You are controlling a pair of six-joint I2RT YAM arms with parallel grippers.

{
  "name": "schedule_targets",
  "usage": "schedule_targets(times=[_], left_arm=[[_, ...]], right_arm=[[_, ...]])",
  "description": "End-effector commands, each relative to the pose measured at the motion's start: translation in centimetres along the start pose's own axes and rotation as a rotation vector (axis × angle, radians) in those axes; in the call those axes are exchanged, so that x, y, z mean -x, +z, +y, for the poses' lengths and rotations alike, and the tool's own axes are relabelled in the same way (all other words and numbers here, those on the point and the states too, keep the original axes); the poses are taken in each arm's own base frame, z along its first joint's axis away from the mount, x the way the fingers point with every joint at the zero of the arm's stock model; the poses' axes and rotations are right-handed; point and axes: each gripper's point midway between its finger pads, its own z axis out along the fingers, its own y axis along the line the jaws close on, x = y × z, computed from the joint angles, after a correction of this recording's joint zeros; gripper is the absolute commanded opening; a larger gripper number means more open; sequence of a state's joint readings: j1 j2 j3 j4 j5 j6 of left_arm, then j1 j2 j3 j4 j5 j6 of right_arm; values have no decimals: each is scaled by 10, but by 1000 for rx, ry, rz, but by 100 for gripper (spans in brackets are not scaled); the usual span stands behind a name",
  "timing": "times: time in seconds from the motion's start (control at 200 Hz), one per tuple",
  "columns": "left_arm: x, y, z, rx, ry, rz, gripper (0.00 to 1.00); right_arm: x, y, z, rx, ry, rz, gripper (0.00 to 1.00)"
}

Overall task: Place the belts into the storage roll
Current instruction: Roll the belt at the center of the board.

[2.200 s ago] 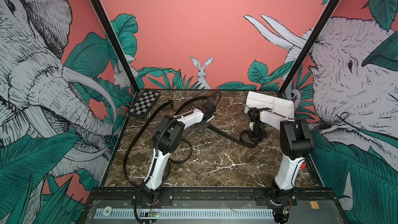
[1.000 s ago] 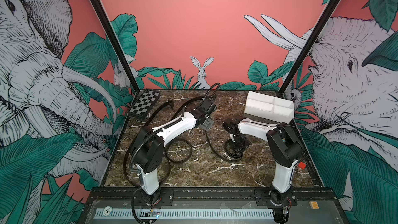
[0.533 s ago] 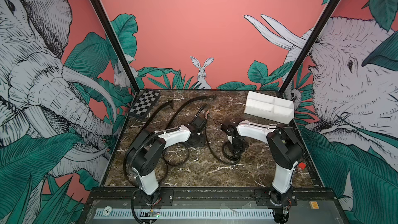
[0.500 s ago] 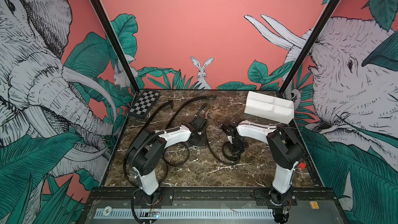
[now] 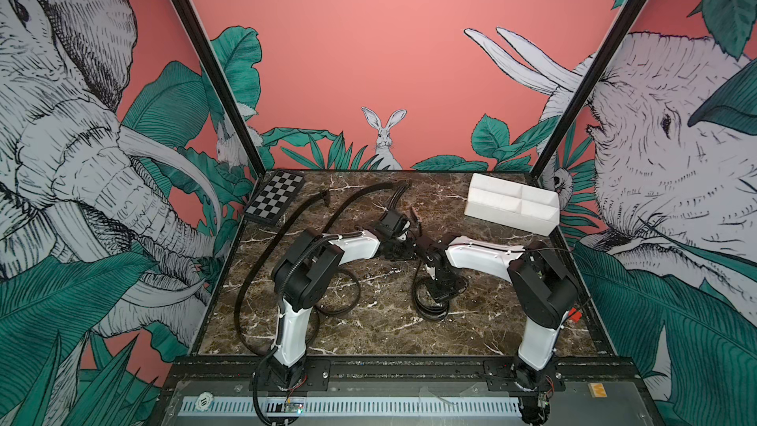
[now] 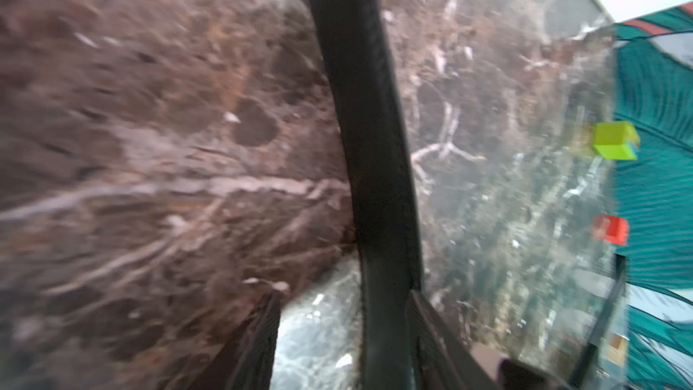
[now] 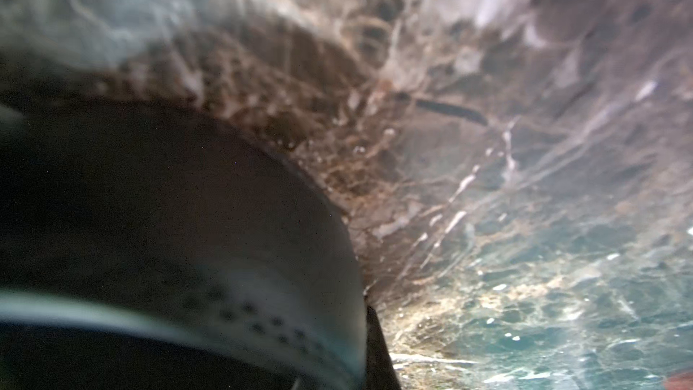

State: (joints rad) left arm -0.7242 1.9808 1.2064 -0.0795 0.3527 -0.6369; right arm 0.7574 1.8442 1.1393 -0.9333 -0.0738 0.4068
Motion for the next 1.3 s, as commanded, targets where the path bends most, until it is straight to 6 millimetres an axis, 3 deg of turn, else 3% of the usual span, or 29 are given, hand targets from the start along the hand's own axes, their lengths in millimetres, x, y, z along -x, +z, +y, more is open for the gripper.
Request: schedule_targets(times=[0.0,0.075,0.18,0.365,0.525,0.69,0.87,1.08,1.295], left_arm=[[-50,-1,21,47,-78,137,61],[-63,-13,35,120,-97,169,69],[-71,-33,51,214,-109,176,73],[-80,-66,62,325,-138,159,82],[-94,-105,52,360,-172,92,86],[-124,-124,18,296,-258,74,88],[-146,-120,-23,222,-388,76,89],[-157,-84,-62,134,-570,68,89],[-170,-46,-82,98,-706,49,86]], right_arm=[[12,35,53,212,-33,-13,0],[13,34,53,206,-32,-19,0],[14,33,52,206,-23,-21,0],[12,35,51,200,-2,-17,0],[13,37,50,201,21,-32,0],[14,36,50,202,37,-38,0],[14,32,44,165,54,-43,0],[18,26,44,166,76,-58,0],[18,24,44,173,103,-71,0]])
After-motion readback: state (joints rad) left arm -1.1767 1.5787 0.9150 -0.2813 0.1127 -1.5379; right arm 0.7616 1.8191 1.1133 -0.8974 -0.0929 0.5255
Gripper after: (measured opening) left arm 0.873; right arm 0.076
